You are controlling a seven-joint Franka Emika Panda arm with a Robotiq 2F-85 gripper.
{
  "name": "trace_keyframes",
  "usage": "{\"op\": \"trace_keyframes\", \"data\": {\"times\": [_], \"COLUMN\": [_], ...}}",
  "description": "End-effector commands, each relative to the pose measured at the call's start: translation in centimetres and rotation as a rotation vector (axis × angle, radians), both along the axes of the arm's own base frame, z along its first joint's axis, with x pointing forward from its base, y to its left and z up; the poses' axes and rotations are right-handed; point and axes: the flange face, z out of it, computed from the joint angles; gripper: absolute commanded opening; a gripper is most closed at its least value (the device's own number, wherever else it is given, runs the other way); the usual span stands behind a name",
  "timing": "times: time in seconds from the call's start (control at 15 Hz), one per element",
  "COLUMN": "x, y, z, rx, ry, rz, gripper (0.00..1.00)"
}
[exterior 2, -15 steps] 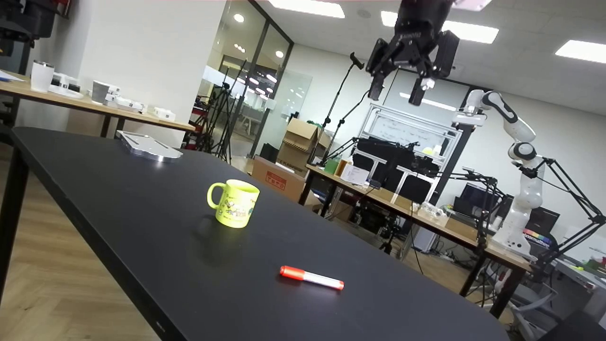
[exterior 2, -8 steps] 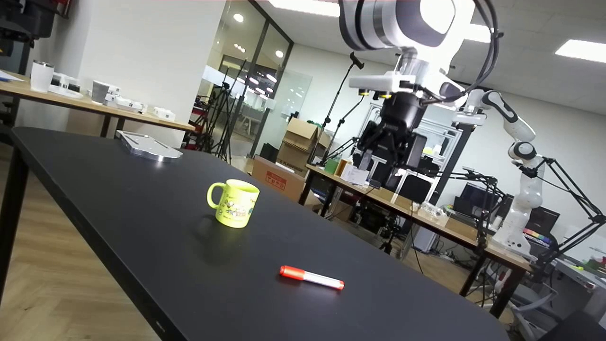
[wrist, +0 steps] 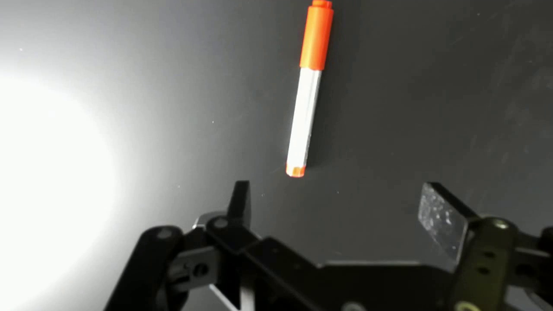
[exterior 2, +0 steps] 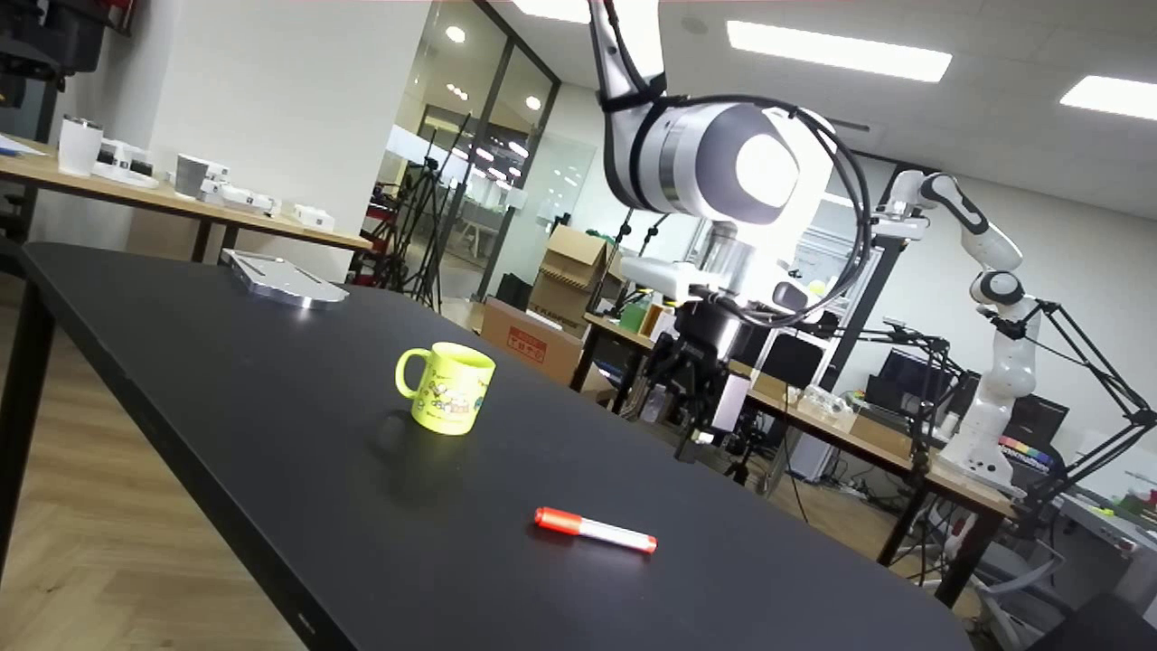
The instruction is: Put the marker in the green cup
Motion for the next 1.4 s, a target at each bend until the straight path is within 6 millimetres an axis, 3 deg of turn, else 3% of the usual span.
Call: {"op": "trace_keyframes", "data": {"times": [0.0,0.33,0.73,0.8,0.93,1.33], "x": [0.0,-1.3,-2.4,-2.4,-2.4,-2.2], "y": [0.3,-0.1,-0.8,-0.6,-0.6,0.2], "z": [-3.4,-7.4,-10.3,-10.5,-10.9,-11.0], "rx": [-0.009,0.009,0.003,0.006,0.006,0.001], "ry": [0.034,0.093,0.153,0.153,0.155,0.165], "rz": [-0.082,-0.127,-0.151,-0.163,-0.171,-0.203], "gripper": [1.0,1.0,1.0,0.75,0.67,0.25]}}
